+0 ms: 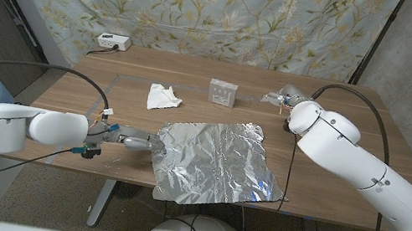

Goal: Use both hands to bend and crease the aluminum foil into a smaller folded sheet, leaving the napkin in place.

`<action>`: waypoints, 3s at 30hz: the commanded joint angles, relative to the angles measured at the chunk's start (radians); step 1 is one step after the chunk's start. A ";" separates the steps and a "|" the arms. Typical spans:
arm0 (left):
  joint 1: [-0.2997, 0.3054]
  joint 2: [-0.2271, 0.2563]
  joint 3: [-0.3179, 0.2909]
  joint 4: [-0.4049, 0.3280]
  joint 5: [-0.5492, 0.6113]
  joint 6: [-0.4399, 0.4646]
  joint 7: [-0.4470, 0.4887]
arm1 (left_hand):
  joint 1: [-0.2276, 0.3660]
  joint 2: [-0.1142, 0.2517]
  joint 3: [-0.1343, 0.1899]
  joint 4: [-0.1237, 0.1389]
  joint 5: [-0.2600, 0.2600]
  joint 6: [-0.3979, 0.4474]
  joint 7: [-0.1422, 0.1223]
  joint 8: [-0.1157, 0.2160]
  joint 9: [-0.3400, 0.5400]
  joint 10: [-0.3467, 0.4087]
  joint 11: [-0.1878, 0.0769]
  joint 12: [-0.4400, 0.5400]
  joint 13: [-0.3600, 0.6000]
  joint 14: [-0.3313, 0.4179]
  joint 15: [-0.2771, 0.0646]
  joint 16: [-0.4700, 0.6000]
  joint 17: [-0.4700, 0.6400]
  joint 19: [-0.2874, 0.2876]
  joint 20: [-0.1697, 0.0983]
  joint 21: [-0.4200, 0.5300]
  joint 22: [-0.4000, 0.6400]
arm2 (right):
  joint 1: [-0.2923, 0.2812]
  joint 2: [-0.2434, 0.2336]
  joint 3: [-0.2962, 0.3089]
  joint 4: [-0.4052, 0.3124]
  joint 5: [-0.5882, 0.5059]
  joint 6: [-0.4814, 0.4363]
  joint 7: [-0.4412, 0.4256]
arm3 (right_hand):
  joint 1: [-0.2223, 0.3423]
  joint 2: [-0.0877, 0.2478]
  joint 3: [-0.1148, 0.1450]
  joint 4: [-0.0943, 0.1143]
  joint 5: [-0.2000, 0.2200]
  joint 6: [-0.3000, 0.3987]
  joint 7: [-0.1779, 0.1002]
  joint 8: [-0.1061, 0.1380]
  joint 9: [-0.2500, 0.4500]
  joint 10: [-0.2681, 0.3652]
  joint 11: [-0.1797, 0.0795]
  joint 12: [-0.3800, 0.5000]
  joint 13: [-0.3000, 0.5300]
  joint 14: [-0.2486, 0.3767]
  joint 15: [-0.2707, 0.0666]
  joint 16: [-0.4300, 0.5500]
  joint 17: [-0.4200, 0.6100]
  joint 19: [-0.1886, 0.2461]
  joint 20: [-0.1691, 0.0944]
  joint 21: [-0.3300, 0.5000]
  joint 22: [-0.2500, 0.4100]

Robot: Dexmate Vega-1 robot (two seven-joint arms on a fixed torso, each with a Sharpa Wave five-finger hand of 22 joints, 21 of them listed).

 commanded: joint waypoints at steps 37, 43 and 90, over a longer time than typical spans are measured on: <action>0.033 0.000 -0.037 0.004 -0.003 0.002 0.010 | -0.043 0.001 0.024 -0.001 -0.008 0.032 -0.007 0.002 0.004 0.014 0.000 0.002 0.005 0.007 -0.007 0.003 0.000 -0.114 -0.007 0.012 0.003 | -0.047 0.166 -0.111 0.147 -0.630 -0.024 0.443 | 0.094 -0.020 0.017 -0.001 0.009 0.060 0.009 0.003 0.006 0.045 0.005 0.007 0.002 0.045 0.001 0.009 0.003 0.031 0.015 0.012 0.002; 0.026 0.000 -0.028 0.008 -0.007 0.000 0.012 | -0.047 0.001 0.027 -0.002 -0.009 0.032 -0.008 0.001 0.004 0.014 0.000 0.001 0.005 0.007 -0.006 0.002 -0.001 -0.114 -0.007 0.012 0.003 | -0.034 0.151 -0.130 0.158 -0.593 -0.024 0.413 | 0.106 -0.026 0.016 -0.001 0.010 0.063 0.006 0.001 0.007 0.050 -0.005 0.006 0.002 0.052 -0.005 0.010 0.003 0.038 0.010 0.013 0.002; 0.023 0.000 -0.025 0.015 -0.015 -0.001 0.012 | -0.057 0.003 0.051 -0.007 -0.012 0.036 -0.010 -0.006 0.005 0.006 0.002 -0.006 0.005 0.005 -0.007 -0.002 -0.006 -0.118 -0.008 0.016 0.002 | -0.013 0.153 -0.207 0.246 -0.458 -0.024 0.221 | 0.183 -0.057 0.010 0.006 0.019 0.187 -0.019 0.022 0.015 0.103 -0.033 0.009 0.003 0.101 -0.030 0.011 0.003 0.092 -0.005 0.016 0.001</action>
